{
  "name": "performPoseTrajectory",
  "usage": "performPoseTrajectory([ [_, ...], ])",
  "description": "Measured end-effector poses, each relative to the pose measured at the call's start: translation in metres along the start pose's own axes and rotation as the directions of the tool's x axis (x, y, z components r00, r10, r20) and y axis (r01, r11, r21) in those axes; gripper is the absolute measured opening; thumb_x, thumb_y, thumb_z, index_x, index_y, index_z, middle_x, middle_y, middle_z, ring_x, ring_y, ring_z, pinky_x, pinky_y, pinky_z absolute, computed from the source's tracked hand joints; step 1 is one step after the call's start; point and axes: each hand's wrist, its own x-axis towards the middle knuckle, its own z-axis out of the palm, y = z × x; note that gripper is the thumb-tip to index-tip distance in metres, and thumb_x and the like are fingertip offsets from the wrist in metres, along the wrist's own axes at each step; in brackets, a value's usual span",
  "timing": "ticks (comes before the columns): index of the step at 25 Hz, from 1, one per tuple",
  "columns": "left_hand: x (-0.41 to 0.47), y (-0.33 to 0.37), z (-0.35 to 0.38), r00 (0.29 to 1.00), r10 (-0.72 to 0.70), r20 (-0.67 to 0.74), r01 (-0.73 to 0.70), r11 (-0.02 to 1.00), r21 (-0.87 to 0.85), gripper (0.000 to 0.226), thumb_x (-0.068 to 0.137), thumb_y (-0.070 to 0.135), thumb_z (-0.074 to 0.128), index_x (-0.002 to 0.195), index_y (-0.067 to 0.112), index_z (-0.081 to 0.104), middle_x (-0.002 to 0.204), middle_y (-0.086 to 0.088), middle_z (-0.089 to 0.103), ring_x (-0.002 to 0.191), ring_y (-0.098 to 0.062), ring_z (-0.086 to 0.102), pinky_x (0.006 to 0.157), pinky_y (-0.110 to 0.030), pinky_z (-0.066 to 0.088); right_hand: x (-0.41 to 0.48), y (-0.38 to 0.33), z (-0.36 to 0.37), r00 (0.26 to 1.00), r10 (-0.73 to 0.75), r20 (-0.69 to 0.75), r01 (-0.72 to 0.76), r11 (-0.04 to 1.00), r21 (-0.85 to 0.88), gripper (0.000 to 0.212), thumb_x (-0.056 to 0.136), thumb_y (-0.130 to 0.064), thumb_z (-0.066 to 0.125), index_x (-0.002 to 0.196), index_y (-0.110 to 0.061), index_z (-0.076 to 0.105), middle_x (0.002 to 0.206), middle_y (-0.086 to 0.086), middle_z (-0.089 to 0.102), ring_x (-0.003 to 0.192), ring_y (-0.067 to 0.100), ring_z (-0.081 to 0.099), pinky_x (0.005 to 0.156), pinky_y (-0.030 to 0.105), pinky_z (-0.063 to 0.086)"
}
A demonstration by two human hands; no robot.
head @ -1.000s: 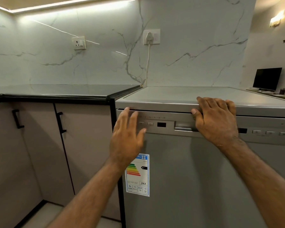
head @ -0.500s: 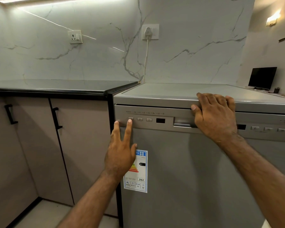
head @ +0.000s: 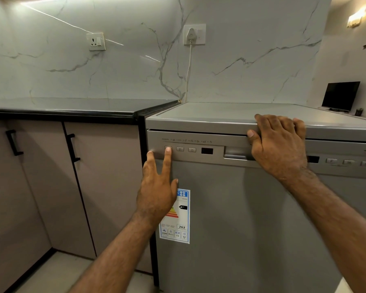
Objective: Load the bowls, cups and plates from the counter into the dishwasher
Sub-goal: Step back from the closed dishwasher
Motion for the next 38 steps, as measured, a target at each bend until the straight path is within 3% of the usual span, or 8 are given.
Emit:
performPoseTrajectory([
  [6,-0.003,0.008,-0.002,1.0,-0.024,-0.004,0.025,0.999,0.022,0.1,0.096,0.046,0.064,0.161,0.042,-0.013,0.169,-0.013,-0.012,0.154,-0.041,0.021,0.101,-0.052,0.053,0.0,0.001,-0.001,1.0,-0.007,0.009,0.007,1.0,-0.003,0.055,0.098,-0.049,0.032,0.142,-0.019,0.046,0.138,0.004,0.054,0.13,0.031,0.043,0.114,0.055,0.023],
  [11,0.0,0.019,0.003,0.998,-0.023,-0.053,0.023,1.0,0.003,0.097,0.095,0.044,0.065,0.164,0.028,-0.001,0.161,-0.016,0.017,0.135,-0.034,0.049,0.091,-0.048,0.06,0.0,0.001,0.002,1.0,-0.007,0.006,0.007,1.0,-0.01,0.053,0.098,-0.049,0.033,0.142,-0.02,0.046,0.138,0.002,0.054,0.13,0.03,0.043,0.114,0.055,0.023],
  [15,-0.001,0.034,0.006,0.998,-0.014,-0.064,0.017,0.999,0.032,0.093,0.097,0.047,0.061,0.164,0.017,0.004,0.16,-0.018,0.02,0.135,-0.035,0.048,0.1,-0.048,0.056,0.0,0.001,0.001,1.0,-0.005,0.007,0.005,1.0,-0.003,0.053,0.098,-0.048,0.033,0.142,-0.02,0.046,0.138,0.003,0.054,0.131,0.031,0.043,0.115,0.055,0.022],
  [19,-0.009,0.051,0.011,0.992,0.106,-0.068,-0.102,0.993,0.067,0.084,0.097,0.045,0.061,0.162,0.012,0.018,0.161,-0.018,0.023,0.139,-0.034,0.044,0.106,-0.05,0.05,-0.001,0.001,0.001,1.0,-0.015,0.001,0.015,1.0,-0.021,0.053,0.098,-0.049,0.034,0.141,-0.021,0.046,0.137,0.002,0.055,0.129,0.03,0.045,0.114,0.054,0.022],
  [24,-0.011,0.07,0.016,0.981,0.188,-0.048,-0.184,0.98,0.074,0.077,0.096,0.043,0.061,0.16,0.012,0.029,0.159,-0.017,0.032,0.143,-0.032,0.039,0.113,-0.05,0.044,0.0,0.001,-0.001,1.0,-0.022,-0.003,0.022,1.0,-0.017,0.054,0.098,-0.048,0.035,0.142,-0.02,0.047,0.137,0.003,0.055,0.129,0.03,0.045,0.114,0.053,0.022],
  [29,-0.01,0.07,0.012,0.972,0.236,-0.017,-0.234,0.97,0.067,0.076,0.097,0.043,0.06,0.161,0.02,0.027,0.159,-0.014,0.03,0.143,-0.03,0.039,0.115,-0.048,0.038,0.0,0.001,-0.003,0.999,-0.025,0.022,0.025,1.0,-0.011,0.055,0.098,-0.05,0.032,0.142,-0.02,0.046,0.137,0.004,0.055,0.13,0.031,0.044,0.115,0.054,0.022],
  [38,-0.008,0.076,0.002,0.966,0.258,-0.013,-0.255,0.962,0.098,0.068,0.095,0.041,0.062,0.155,0.02,0.038,0.152,-0.014,0.039,0.137,-0.03,0.047,0.111,-0.047,0.043,-0.002,0.001,-0.001,0.999,-0.025,0.033,0.025,1.0,-0.015,0.054,0.1,-0.052,0.031,0.141,-0.021,0.047,0.136,0.003,0.056,0.128,0.03,0.045,0.114,0.053,0.022],
])
